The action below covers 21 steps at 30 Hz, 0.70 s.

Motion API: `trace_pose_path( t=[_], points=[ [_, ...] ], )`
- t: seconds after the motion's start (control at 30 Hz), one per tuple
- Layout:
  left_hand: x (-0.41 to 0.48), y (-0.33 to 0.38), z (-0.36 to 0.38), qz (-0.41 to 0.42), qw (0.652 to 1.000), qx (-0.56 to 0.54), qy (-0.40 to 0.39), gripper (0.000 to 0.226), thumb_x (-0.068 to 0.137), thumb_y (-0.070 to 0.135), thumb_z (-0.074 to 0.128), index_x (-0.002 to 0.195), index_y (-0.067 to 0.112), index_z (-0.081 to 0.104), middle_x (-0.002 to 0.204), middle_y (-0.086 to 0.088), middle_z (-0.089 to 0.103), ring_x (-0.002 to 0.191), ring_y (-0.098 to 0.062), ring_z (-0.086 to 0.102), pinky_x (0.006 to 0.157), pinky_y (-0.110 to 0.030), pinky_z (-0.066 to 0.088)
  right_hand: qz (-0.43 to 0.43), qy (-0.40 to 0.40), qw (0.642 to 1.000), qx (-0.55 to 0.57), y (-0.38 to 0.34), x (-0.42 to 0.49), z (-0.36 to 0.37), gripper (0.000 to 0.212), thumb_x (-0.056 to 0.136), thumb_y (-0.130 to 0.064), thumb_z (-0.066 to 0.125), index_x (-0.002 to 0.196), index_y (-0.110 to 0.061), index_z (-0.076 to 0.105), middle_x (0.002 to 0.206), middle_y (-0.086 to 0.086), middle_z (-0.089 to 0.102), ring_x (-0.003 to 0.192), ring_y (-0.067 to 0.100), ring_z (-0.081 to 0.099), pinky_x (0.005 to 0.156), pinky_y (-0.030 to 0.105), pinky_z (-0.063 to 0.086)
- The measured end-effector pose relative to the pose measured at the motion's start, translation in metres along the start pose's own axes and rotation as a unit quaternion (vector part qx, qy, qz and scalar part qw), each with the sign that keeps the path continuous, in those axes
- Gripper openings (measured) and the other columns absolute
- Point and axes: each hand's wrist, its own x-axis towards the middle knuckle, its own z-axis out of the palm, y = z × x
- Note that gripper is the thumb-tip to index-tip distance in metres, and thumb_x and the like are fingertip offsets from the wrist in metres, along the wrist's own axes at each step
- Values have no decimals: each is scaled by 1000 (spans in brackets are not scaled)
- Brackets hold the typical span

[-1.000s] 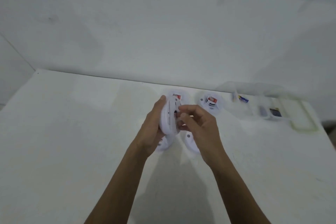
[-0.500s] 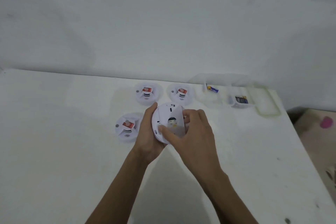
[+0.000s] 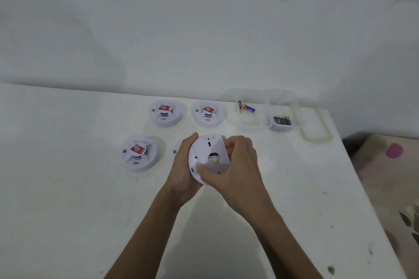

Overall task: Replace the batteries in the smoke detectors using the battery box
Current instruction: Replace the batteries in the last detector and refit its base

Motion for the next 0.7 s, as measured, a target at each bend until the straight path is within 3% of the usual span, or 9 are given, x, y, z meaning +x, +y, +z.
trace_pose_path(
  t=[0.1,0.17,0.23,0.33,0.43,0.53,0.67,0.7],
  points=[
    [6,-10,0,24,998,32,42,63,102,14,24,72,32,76,68,13,73,74,-15,68,57,-15,54,24,2,999,27,9,1,-5,64,64,-44,81,105,-27,35,105,-8,40,104,13,46,78,26,52],
    [8,-15,0,-4,999,32,42,48,101,22,35,73,28,74,66,10,73,67,-14,69,58,-21,57,40,-2,998,38,15,1,-8,65,65,-43,82,110,-24,39,109,-6,45,105,16,49,81,30,53],
    [9,-18,1,-19,999,28,43,32,98,33,36,93,25,67,83,-1,74,74,-16,70,66,-28,58,47,0,998,39,20,-1,-11,68,66,-45,81,117,-22,41,113,-6,46,106,15,50,84,31,54],
    [12,-27,0,-8,999,23,38,46,90,44,34,106,20,70,109,-14,69,94,-26,67,76,-34,58,38,3,999,6,23,-3,-15,67,68,-49,77,118,-22,40,109,-7,42,105,13,46,85,28,52],
    [14,-33,2,-5,1000,8,16,48,88,44,35,98,19,75,101,-10,73,90,-24,70,73,-32,58,34,1,999,21,27,0,-18,61,67,-44,78,108,-23,38,104,-6,41,102,14,46,82,31,53],
    [19,-39,0,3,999,21,36,42,99,33,25,101,17,65,84,-2,75,76,-16,72,63,-26,58,35,-6,998,44,34,5,-21,51,70,-39,76,101,-24,38,101,-4,50,97,17,54,77,35,55],
    [24,-39,-3,-8,999,24,38,49,100,37,24,100,21,71,94,-6,74,84,-21,70,72,-33,59,1,-33,994,105,38,10,-27,31,80,-28,71,90,-20,43,85,-5,54,74,6,53,56,11,45],
    [25,-38,-4,-17,999,14,29,51,100,38,25,98,21,73,98,-9,73,87,-23,70,73,-35,58,-13,-34,992,123,38,12,-29,25,82,-23,69,83,-17,45,78,-4,53,67,5,52,52,10,42]
  ],
)
